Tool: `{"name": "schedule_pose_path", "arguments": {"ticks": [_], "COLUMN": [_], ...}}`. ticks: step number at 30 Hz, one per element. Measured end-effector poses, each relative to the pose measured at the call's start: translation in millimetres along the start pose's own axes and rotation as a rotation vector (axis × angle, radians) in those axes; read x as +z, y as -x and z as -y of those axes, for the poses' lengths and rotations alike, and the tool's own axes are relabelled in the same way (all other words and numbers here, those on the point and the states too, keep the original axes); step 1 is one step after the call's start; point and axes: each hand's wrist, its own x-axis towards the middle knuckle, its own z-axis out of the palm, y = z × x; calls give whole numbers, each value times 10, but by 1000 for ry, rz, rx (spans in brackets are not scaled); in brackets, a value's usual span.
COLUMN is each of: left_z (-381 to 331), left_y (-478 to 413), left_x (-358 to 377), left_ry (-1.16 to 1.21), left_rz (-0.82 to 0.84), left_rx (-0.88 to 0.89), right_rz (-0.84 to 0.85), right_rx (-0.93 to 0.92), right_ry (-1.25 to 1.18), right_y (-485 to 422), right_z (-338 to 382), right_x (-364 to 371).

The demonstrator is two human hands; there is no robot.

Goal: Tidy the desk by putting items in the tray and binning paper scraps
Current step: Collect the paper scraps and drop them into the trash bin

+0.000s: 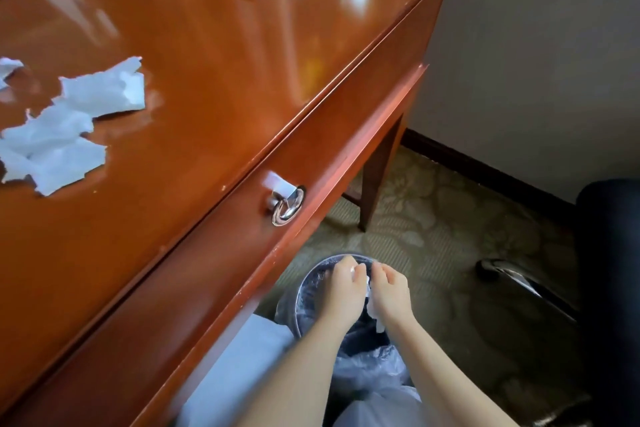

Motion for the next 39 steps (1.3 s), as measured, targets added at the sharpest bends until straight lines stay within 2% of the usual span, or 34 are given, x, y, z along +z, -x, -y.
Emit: {"name": "schedule_pose_path", "arguments": {"ticks": [4, 7, 9, 12, 17, 26, 32, 36, 39], "left_z": [106, 187, 216, 208, 89, -549, -960, -1028, -1001], "left_y": [-83, -97, -78, -18, 240, 879, 1580, 2009, 2299], "left_x": [174, 218, 207, 135, -96, -827, -1465, -1945, -2298], "left_ry": [-37, -283, -360, -402, -499, -734, -659, -578, -611], "left_rz": [149, 244, 258, 271, 301, 148, -3, -135, -227], "left_rx": [-23, -29, -37, -23, 124, 423, 562, 612, 675], "right_rz": [-44, 24, 59, 53, 83, 116, 145, 216, 267], "right_rx": [77, 155, 183, 147, 61, -228, -483, -675, -829], "right_ry": [27, 24, 36, 78, 189, 491, 567, 582, 590], "right_y": [-39, -56, -63, -29, 115, 546, 1095, 1587, 1965], "right_z": [-221, -325, -335, -281, -88, 772, 1512, 2001, 2301], "right_x": [93, 114, 97, 28, -170, -655, -900, -933, -836]}}
